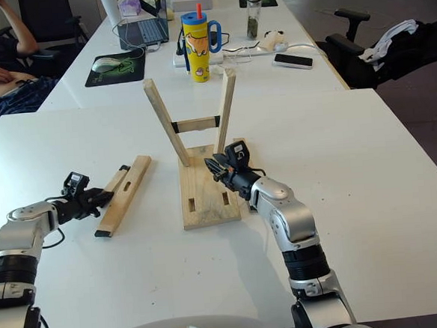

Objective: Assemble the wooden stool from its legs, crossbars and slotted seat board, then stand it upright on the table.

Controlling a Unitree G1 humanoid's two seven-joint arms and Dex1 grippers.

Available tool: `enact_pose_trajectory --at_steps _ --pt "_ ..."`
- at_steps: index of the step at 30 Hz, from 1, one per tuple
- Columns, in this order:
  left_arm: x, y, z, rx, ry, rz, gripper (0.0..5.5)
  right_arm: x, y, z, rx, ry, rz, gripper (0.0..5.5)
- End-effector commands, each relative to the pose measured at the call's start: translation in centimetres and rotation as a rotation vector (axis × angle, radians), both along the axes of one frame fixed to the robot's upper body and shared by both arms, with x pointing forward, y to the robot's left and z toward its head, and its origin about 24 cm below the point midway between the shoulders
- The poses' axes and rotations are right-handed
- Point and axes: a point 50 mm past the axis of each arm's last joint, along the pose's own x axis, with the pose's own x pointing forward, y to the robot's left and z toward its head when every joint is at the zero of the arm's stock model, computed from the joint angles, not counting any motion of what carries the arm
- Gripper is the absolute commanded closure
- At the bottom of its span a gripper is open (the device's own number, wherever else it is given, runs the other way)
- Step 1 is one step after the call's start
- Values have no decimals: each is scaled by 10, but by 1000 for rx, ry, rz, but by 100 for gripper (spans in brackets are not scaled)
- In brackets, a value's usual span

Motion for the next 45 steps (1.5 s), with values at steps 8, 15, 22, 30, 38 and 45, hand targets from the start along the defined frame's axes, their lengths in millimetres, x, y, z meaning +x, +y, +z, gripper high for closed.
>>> enact_pose_trajectory --at_steps 8,15,22,30,38,45 --pt "10 -51 127 -179 -980 -5 418 -9 -7 22 401 61 107 346" --pt "-4 -102 172 -246 -1120 -202 418 -9 -15 50 596 54 145 246" --pt "-14 -158 136 -279 -948 -339 418 -7 -11 97 746 -55 183 194" --pt "-22 -174 108 -234 -856 -425 418 -3 -10 101 737 -15 163 194" --pt "-28 -178 99 -206 -854 -470 418 0 -8 94 758 62 149 194" --pt "-29 -177 98 -175 -867 -483 418 -2 -5 91 762 103 174 298"
